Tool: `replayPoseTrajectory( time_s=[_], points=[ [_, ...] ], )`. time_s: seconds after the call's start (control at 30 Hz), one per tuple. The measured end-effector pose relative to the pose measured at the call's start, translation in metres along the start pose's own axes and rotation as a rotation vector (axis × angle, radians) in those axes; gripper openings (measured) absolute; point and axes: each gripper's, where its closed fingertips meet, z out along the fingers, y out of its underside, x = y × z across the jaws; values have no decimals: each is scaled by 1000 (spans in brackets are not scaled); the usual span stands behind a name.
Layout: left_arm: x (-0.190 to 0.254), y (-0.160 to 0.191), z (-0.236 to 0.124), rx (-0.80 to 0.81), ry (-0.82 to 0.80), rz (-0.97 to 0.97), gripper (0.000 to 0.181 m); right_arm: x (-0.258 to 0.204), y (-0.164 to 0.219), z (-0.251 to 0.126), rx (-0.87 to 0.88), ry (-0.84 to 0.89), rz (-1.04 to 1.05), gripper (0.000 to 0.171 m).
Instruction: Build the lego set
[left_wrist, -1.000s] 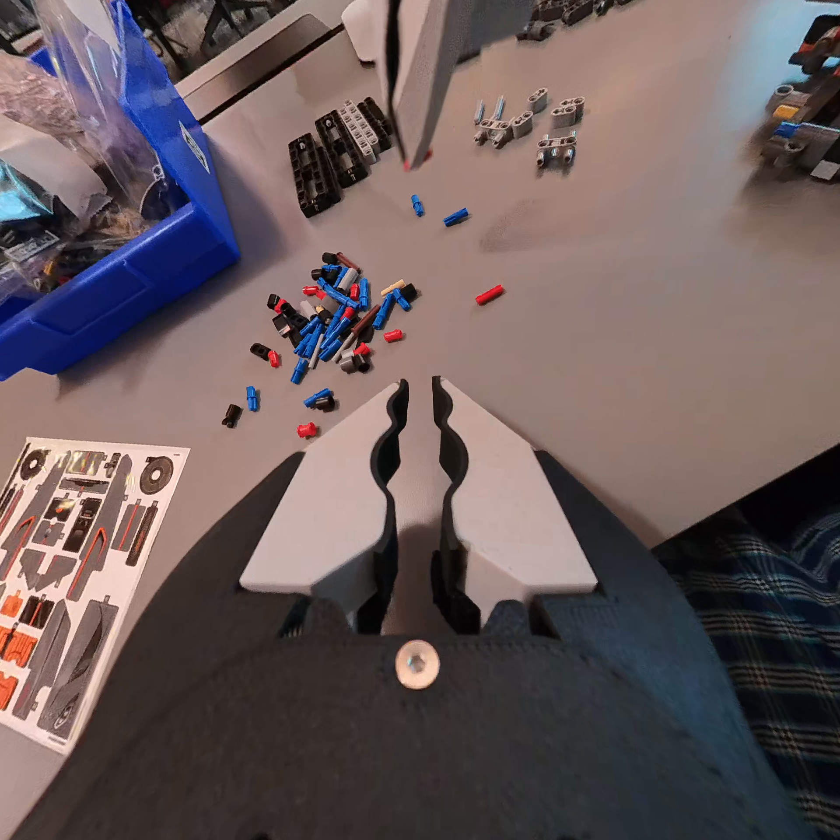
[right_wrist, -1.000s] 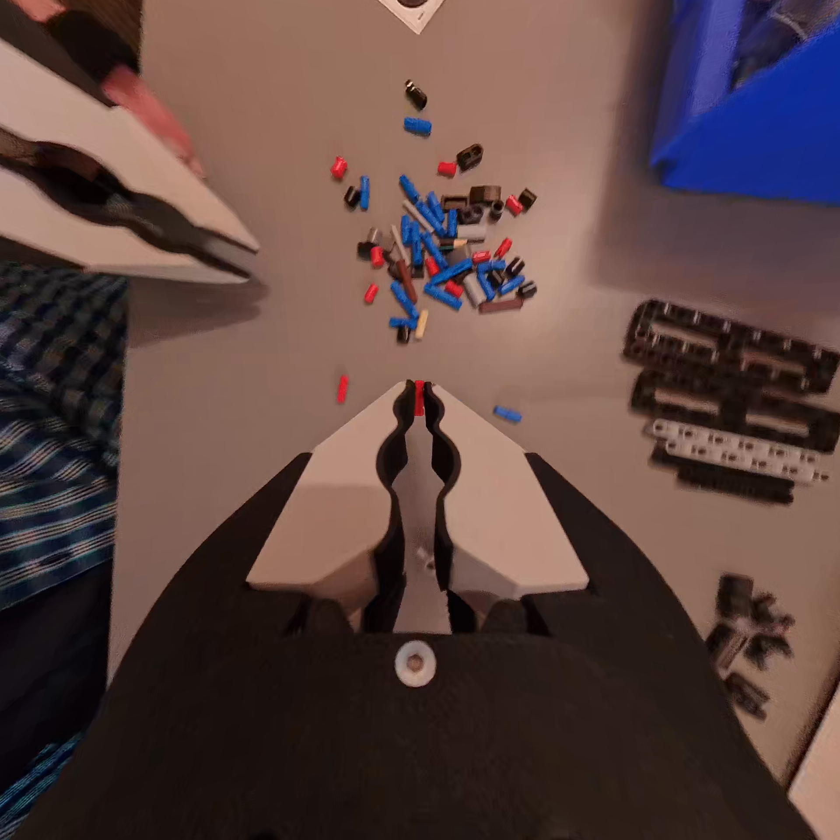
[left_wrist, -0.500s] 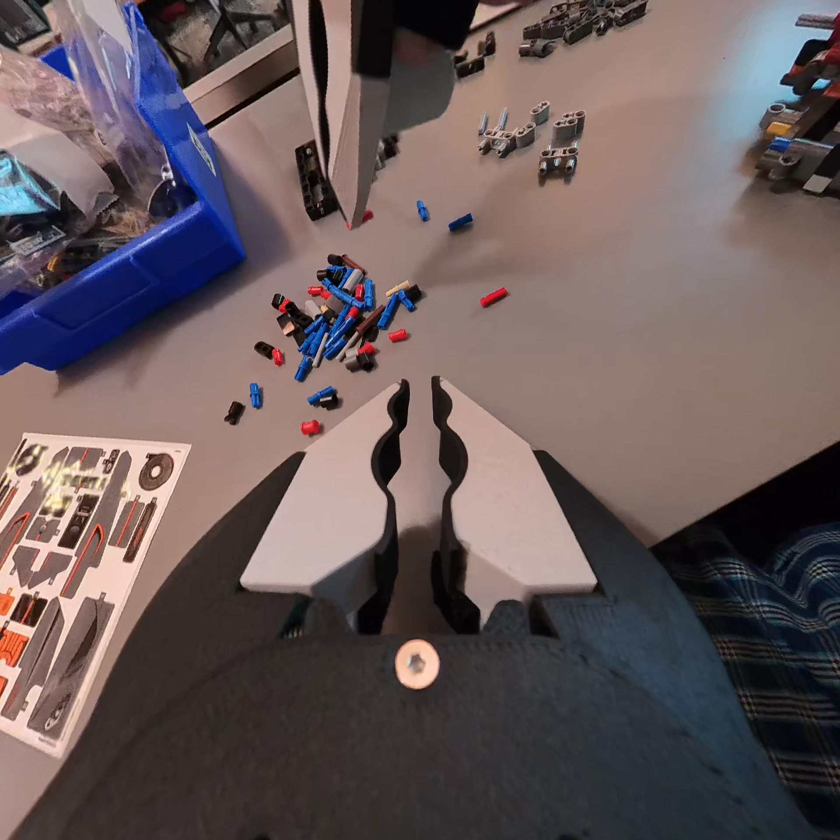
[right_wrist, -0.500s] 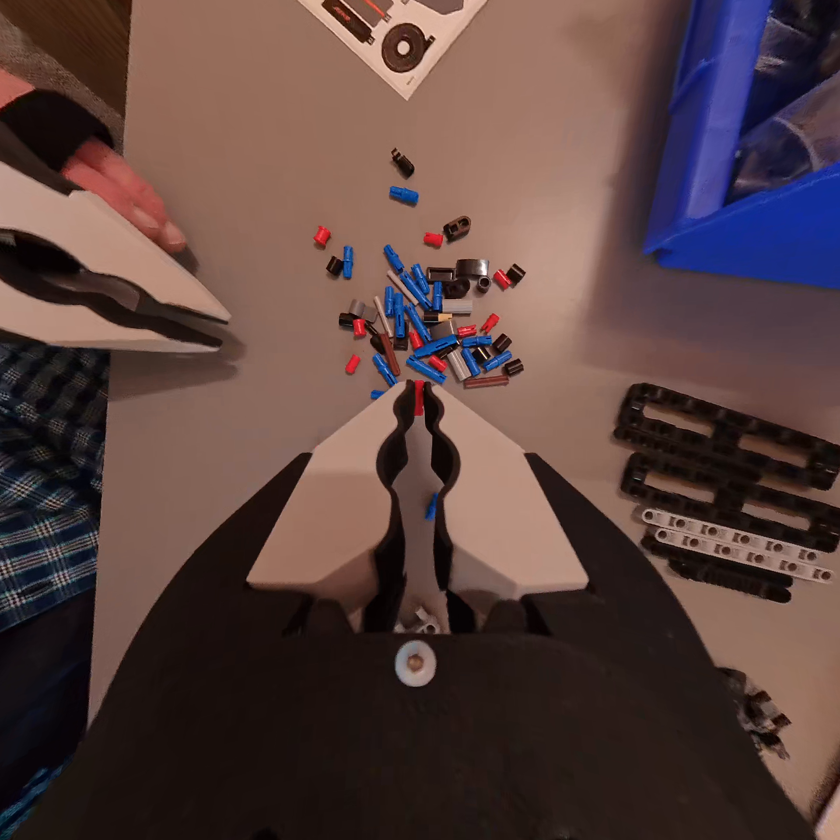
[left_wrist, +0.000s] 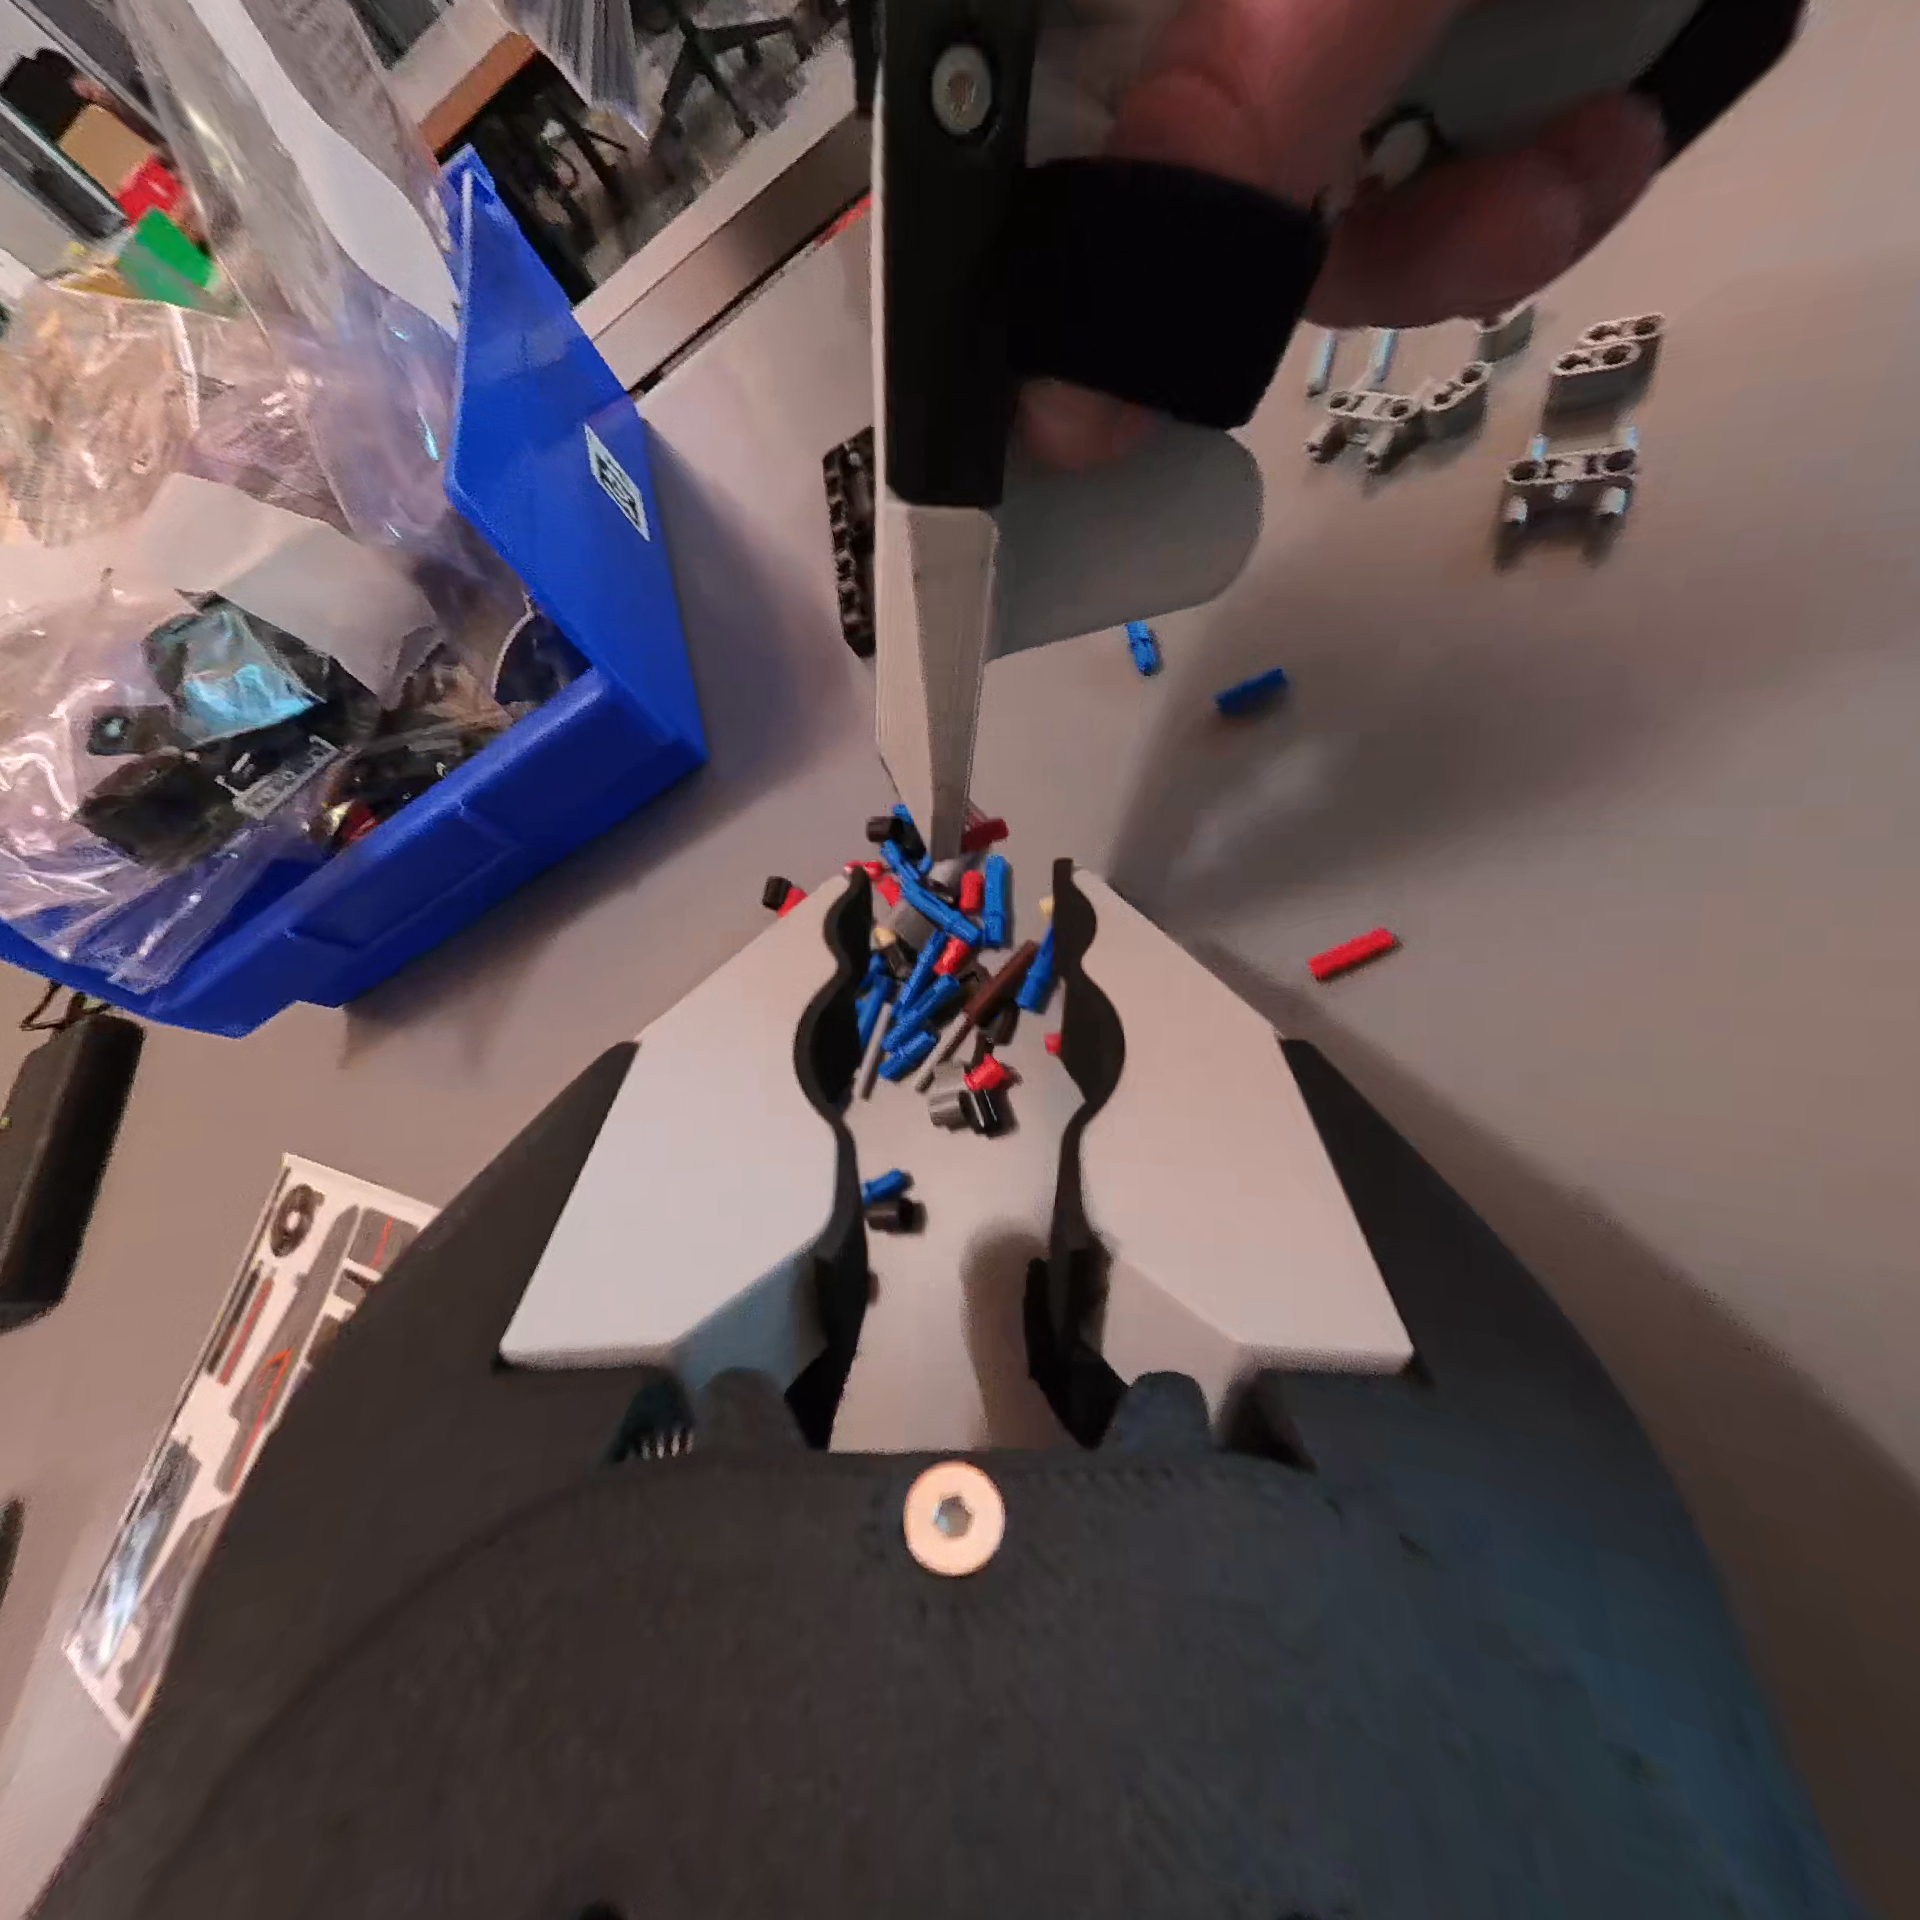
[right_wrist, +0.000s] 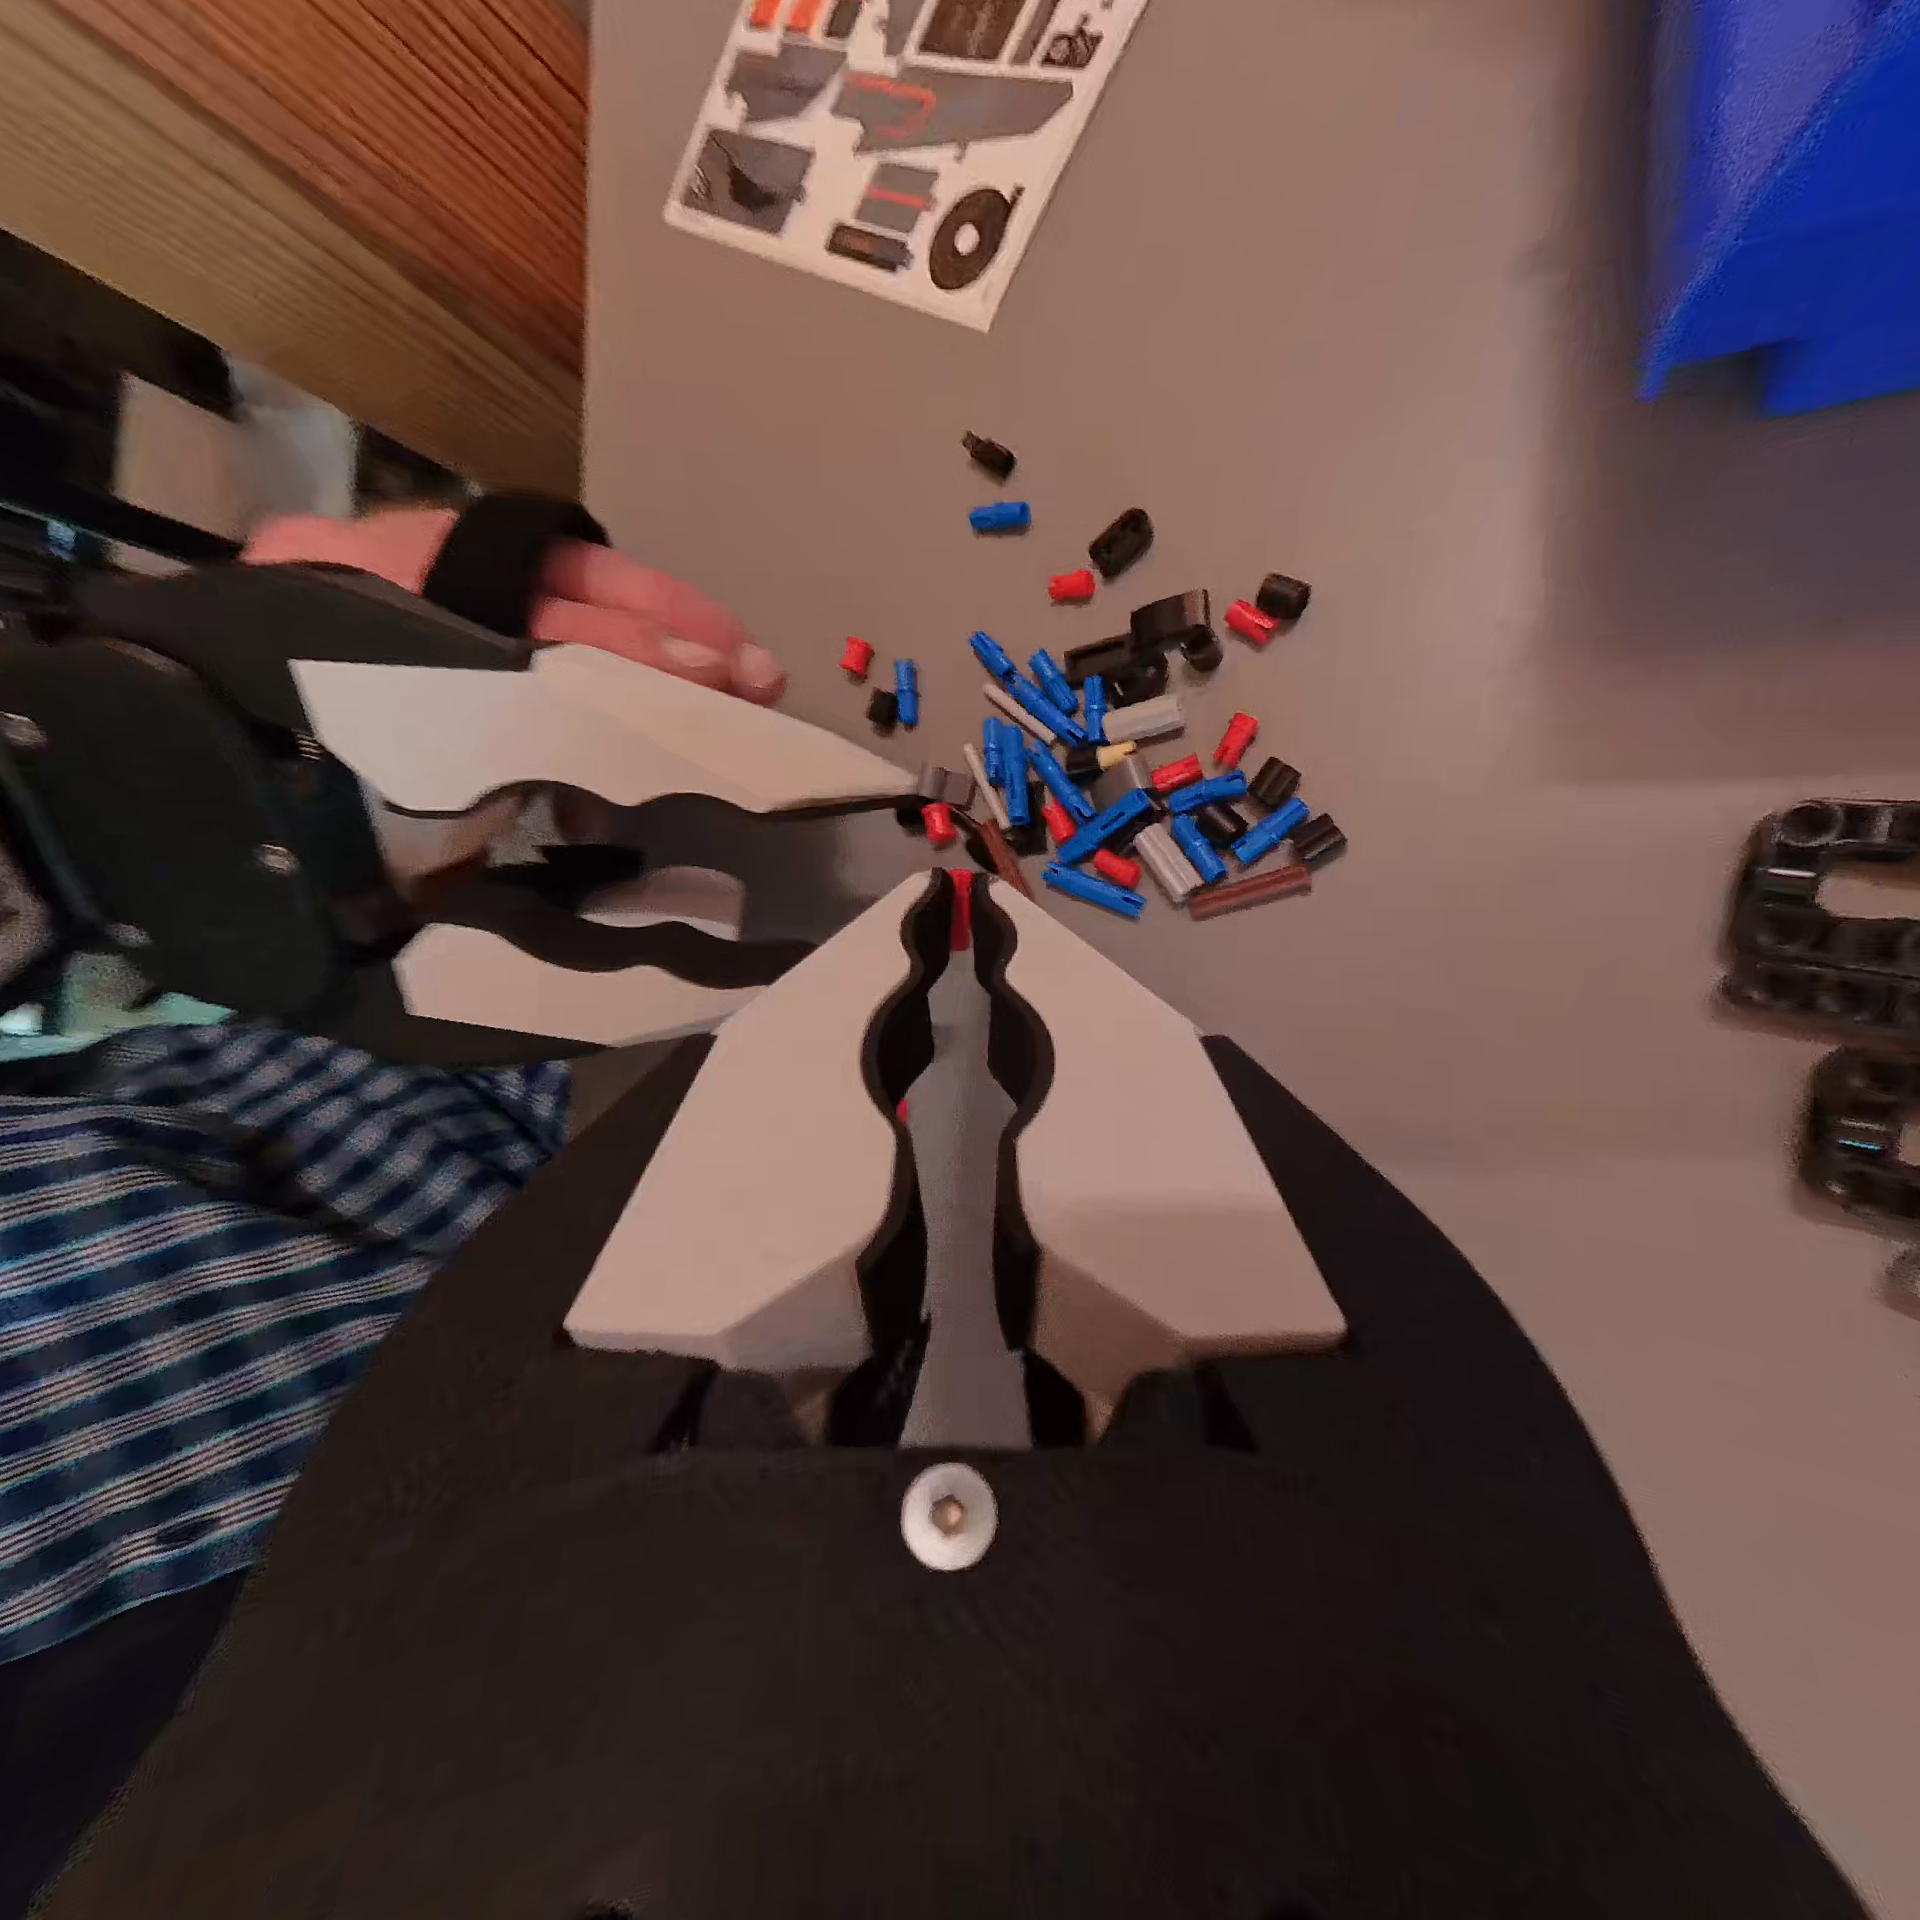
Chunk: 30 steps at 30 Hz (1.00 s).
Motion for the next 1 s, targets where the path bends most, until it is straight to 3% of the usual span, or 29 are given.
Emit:
replayPoseTrajectory(
  time_s=[0.03, 0.2, 0.4, 0.7, 0.8, 0.9, 1.0],
  points=[
    [-2, -1, 3, -1, -10, 8, 31, -4, -2, -1, 19, -33, 19, 0],
    [-12, 3, 15, -19, -66, 9, 25, -12, -8, -5, 81, -122, 85, 0],
    [-12, -6, 13, 35, -91, 37, 0, -15, -13, -12, 125, -166, 113, 5],
    [-14, 2, 9, 8, -66, 72, 0, -6, -8, -27, 135, -126, 98, 5],
    [-21, 6, 2, 12, -55, 59, 0, 2, -9, -59, 170, -70, 75, 11],
    [-30, 11, -3, 9, -36, 39, 0, 28, -8, -96, 188, 94, 37, 17],
    [-39, 20, -5, -15, -41, 44, 2, 45, -8, -111, 181, 181, -1, 23]
  ],
)
